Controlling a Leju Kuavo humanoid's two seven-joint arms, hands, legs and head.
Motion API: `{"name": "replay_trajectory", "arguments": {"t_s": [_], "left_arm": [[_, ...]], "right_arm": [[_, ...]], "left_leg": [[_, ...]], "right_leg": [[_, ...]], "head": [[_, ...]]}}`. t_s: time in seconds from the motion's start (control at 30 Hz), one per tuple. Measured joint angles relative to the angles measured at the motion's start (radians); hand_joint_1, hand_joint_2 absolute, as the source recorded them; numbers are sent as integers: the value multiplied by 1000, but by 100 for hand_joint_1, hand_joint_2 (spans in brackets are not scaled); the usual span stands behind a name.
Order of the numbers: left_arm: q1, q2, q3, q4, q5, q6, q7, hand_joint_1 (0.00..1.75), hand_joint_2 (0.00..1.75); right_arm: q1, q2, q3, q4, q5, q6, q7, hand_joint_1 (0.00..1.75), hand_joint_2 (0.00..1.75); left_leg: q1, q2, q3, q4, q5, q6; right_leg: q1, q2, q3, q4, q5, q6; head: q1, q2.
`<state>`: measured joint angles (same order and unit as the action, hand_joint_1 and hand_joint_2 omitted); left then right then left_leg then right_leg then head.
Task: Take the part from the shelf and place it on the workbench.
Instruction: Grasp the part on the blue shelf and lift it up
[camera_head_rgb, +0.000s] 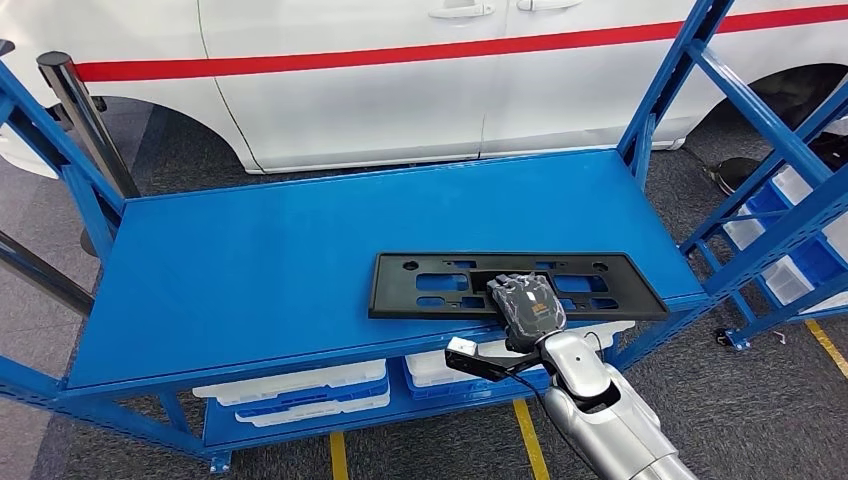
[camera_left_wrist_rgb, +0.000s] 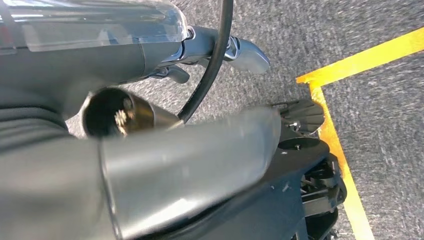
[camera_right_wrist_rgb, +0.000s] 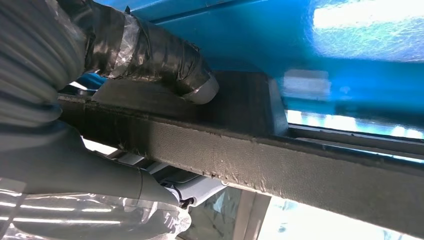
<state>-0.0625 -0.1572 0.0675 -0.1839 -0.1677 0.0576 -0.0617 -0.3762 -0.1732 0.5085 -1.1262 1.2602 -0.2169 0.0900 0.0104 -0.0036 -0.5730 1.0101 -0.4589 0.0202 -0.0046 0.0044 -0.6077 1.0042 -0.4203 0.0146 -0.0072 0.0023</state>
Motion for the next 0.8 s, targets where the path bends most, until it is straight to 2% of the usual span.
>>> {"name": "replay_trajectory", "arguments": {"t_s": [0.3,0.47,0.8], "left_arm": [[0,0,6,0,-25,35,-24,0,175],[0,0,6,0,-47,69,-11,0,175],[0,0,6,0,-35,63,14,0,175]], "right_arm": [[4,0,0,-4,-1,-10,-9,175,175],[10,-1,0,-10,-1,-15,-10,175,175],[12,-2,0,-11,0,-19,-18,175,175]], "left_leg": [[0,0,0,0,0,0],[0,0,0,0,0,0],[0,0,0,0,0,0]], "right_leg": [[0,0,0,0,0,0],[0,0,0,0,0,0],[0,0,0,0,0,0]], "head": [[0,0],[0,0],[0,0]]}}
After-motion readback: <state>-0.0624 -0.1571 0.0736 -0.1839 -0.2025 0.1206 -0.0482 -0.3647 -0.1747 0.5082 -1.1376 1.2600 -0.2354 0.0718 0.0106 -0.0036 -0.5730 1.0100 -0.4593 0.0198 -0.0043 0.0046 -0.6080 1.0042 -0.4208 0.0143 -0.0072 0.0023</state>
